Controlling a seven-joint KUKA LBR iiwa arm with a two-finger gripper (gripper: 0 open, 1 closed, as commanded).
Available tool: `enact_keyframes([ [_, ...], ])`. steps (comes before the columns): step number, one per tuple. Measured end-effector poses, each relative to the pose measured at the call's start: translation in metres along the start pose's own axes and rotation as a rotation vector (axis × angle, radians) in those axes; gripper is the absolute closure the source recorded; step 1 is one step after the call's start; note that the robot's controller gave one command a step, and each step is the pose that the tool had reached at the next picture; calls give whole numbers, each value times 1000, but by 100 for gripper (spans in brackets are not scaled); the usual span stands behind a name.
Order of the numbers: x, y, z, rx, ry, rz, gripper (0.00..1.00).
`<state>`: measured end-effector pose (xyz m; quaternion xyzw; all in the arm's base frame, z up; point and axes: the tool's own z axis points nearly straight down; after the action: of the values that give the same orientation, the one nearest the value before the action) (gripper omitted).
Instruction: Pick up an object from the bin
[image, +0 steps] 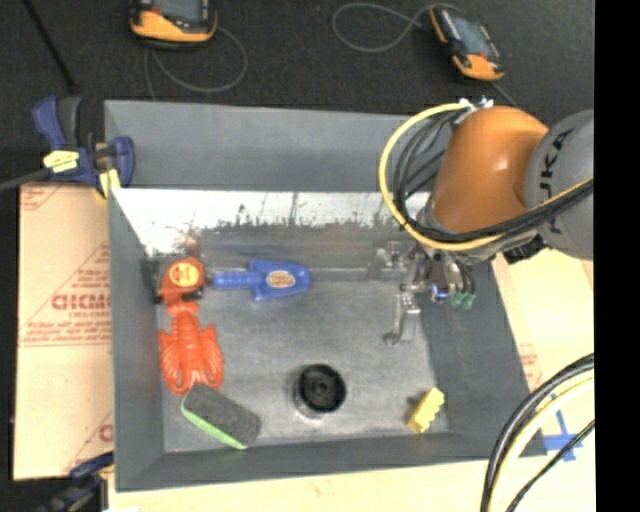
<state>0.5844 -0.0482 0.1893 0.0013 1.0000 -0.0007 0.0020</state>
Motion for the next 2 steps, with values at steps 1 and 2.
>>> enact_keyframes([
  [1,37,14,30,0,-3,-72,0],
  [2,42,29,86,-1,-4,-89,0],
])
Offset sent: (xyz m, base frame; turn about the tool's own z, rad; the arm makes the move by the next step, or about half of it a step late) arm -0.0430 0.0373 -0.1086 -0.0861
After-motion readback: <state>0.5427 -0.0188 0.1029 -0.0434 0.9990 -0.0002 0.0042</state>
